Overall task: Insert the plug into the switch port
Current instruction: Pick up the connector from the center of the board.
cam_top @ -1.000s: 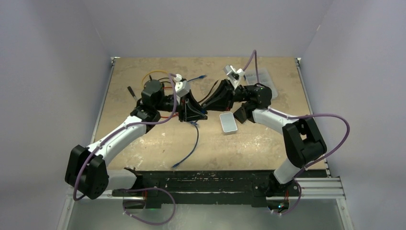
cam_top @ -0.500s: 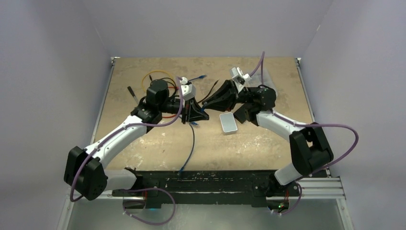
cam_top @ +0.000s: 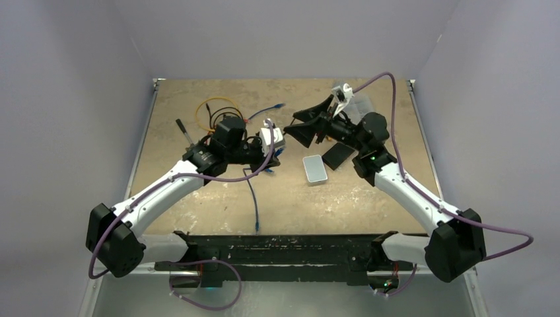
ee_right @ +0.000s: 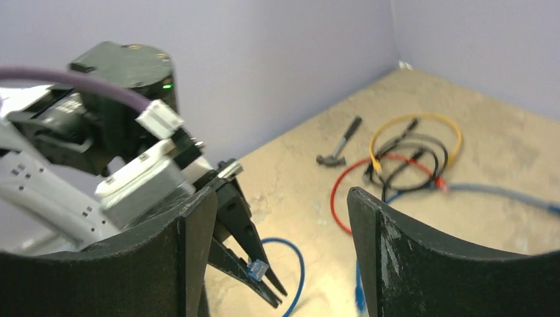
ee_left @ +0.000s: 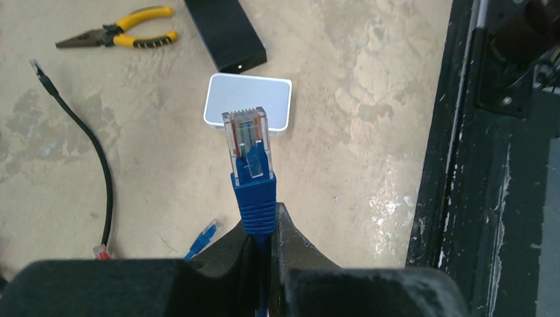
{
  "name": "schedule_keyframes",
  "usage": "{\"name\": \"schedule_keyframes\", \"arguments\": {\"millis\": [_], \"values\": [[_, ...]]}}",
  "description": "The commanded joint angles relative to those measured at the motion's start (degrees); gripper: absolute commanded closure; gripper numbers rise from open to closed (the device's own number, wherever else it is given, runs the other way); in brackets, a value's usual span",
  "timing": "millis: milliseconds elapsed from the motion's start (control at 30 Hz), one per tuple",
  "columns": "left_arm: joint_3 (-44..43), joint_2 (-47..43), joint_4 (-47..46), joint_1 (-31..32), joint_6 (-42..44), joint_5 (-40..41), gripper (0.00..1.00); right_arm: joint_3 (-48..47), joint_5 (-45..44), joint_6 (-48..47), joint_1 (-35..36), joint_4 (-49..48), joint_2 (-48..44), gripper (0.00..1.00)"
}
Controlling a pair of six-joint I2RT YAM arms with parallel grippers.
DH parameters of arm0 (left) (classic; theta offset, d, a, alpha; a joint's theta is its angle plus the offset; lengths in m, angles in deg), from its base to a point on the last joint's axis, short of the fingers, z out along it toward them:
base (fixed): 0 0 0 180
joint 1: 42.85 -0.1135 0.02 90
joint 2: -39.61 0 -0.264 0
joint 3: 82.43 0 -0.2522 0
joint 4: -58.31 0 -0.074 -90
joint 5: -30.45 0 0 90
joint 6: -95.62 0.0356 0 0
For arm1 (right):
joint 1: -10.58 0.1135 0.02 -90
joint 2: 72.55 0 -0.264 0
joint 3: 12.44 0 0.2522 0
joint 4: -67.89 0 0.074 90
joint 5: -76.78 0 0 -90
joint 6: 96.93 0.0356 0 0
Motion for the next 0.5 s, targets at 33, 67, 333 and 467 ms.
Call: {"name": "schedule_keyframes", "arguments": {"millis": [33, 67, 333, 467], "values": [[-3.4, 1.9, 5.7, 2.3, 3.5, 8.6, 1.0, 4.5, -11.7, 8.4, 0.3, 10.7, -4.1, 0.26], [-3.7, 2.3, 6.2, 2.5, 3.5, 9.0, 1.0, 5.2, -11.9, 9.1, 0.3, 11.4, -4.5, 0.27], [-5.9, 5.2, 11.1, 2.5, 4.4, 8.6, 1.0, 9.6, -1.2, -1.3, 0.1, 12.2, -5.8, 0.29], [-6.8, 6.6, 15.3, 2.6, 6.1, 5.6, 1.0, 10.3, 4.1, -20.6, 0.1, 16.7, -6.5, 0.27]]}}
